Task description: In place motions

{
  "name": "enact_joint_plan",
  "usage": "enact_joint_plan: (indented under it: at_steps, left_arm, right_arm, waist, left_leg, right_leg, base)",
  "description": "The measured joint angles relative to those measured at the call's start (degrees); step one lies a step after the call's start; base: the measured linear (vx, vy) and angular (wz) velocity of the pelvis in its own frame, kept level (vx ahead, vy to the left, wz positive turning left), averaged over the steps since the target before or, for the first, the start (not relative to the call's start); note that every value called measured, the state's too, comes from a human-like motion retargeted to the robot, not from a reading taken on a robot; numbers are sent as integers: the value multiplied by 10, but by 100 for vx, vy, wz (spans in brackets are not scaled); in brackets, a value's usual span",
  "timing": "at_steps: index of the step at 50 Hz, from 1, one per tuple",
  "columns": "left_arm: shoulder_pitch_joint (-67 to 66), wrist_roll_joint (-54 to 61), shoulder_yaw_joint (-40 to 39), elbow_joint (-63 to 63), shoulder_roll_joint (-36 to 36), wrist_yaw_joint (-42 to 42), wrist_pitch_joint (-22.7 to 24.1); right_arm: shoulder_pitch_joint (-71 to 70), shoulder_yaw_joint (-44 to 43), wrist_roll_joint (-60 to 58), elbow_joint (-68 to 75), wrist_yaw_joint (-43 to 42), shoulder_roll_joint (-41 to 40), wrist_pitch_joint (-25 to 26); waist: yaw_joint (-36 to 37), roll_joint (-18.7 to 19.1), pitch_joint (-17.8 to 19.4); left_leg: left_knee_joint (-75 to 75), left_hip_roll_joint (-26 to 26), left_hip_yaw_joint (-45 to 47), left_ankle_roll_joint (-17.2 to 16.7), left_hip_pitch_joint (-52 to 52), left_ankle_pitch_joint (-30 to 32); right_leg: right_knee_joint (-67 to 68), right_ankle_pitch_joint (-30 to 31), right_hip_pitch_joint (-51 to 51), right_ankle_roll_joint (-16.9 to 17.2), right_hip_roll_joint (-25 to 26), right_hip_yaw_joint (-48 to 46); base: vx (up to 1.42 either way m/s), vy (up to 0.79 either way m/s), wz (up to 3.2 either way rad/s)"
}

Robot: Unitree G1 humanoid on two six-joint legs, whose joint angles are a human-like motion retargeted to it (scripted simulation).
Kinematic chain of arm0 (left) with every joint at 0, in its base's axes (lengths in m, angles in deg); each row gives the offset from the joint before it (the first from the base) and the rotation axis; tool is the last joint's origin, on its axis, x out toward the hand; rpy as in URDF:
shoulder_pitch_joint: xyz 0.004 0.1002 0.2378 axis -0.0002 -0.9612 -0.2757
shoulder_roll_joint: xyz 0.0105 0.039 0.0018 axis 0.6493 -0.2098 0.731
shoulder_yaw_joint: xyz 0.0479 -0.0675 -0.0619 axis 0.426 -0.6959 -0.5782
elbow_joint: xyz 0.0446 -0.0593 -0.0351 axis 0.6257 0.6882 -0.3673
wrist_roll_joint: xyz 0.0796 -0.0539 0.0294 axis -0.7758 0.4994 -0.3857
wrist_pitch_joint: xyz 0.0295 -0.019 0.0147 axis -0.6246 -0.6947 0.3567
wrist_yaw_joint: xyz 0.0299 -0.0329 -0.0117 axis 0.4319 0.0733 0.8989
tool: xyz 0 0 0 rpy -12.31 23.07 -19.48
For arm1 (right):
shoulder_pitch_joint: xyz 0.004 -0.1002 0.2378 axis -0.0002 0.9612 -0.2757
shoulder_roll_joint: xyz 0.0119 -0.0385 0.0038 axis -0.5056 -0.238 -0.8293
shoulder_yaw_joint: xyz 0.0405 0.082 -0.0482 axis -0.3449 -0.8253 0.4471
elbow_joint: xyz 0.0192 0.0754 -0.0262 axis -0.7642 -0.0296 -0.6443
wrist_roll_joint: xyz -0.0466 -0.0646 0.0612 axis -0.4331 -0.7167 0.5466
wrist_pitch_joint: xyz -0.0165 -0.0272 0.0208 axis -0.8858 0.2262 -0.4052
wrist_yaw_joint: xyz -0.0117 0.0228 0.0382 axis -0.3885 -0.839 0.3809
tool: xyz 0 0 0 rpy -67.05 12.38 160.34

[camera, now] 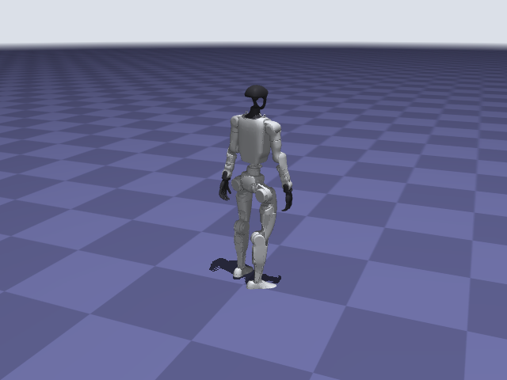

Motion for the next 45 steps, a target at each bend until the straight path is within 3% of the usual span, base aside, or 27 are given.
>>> enact_joint_plan:
  at_steps: [10, 20, 45]
  left_arm:
    - [13, -11, 30, -16, -30, 24, 26]
    - [23, -75, 85, -44, -35, 17, 35]
    - [43, -45, 65, -22, -32, -9, 24]
  right_arm:
    - [37, 59, -45, 10, -6, -41, -13]
    - [27, 87, -95, 109, -39, -40, 52]
    - [18, 79, -66, 99, -29, -44, 47]
  waist:
    - [-6, -7, -6]
    - [-22, 0, -28]
    - [-72, 19, -54]
  left_leg:
    - [1, -7, -25, 2, 1, 2]
    - [2, -2, -7, 2, 7, -11]
    - [-9, 21, 65, -4, 32, -34]
  right_leg:
    - [-7, -10, 25, 3, 3, -30]
    - [-4, -13, 17, 1, 6, -12]
    - [7, -7, -17, -11, 26, 64]
  base:
    - [4, -1, 21]
    - [1, 0, -13]
    - [0, -2, -24]
